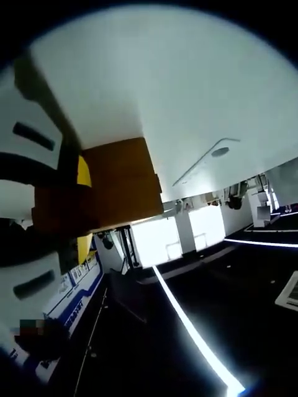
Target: Operate the shoe box by opening the lid, removing the specified soft item, and placing it in the target area until the item is outside and the box remains undamaged.
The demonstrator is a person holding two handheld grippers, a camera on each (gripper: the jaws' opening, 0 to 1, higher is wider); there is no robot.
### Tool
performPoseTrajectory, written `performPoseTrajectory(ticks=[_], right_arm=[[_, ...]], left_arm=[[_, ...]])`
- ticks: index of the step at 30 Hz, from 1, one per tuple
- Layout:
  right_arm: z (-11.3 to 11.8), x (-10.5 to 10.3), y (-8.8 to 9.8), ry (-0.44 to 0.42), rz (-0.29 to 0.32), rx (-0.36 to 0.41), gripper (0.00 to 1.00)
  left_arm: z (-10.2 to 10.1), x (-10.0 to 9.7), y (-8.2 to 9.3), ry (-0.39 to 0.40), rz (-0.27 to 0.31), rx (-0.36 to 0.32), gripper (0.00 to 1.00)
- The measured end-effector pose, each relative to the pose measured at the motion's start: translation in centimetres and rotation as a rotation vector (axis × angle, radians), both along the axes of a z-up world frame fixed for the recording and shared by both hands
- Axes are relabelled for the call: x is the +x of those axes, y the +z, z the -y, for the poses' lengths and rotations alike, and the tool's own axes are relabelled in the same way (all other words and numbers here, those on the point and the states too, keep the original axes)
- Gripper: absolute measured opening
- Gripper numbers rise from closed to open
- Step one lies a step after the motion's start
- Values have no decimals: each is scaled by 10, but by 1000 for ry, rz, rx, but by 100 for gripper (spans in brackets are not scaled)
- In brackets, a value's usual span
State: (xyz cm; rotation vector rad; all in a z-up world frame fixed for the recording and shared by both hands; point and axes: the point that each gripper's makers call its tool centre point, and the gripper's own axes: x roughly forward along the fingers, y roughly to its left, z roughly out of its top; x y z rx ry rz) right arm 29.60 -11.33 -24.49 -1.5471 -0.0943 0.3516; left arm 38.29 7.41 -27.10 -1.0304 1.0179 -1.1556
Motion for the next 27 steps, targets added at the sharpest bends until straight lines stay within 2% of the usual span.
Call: performPoseTrajectory(ticks=[14, 21, 22, 27], right_arm=[[0, 8, -7, -19, 1, -41, 58], [1, 12, -6, -28, 5, -28, 53], [-3, 15, -12, -25, 7, -53, 53], [-6, 15, -11, -29, 10, -68, 53]], left_arm=[[0, 1, -1, 7, -3, 7, 26], [-1, 2, -1, 8, -3, 4, 26], [-2, 6, -2, 3, -8, -6, 26], [-3, 7, -2, 4, -8, -7, 26]])
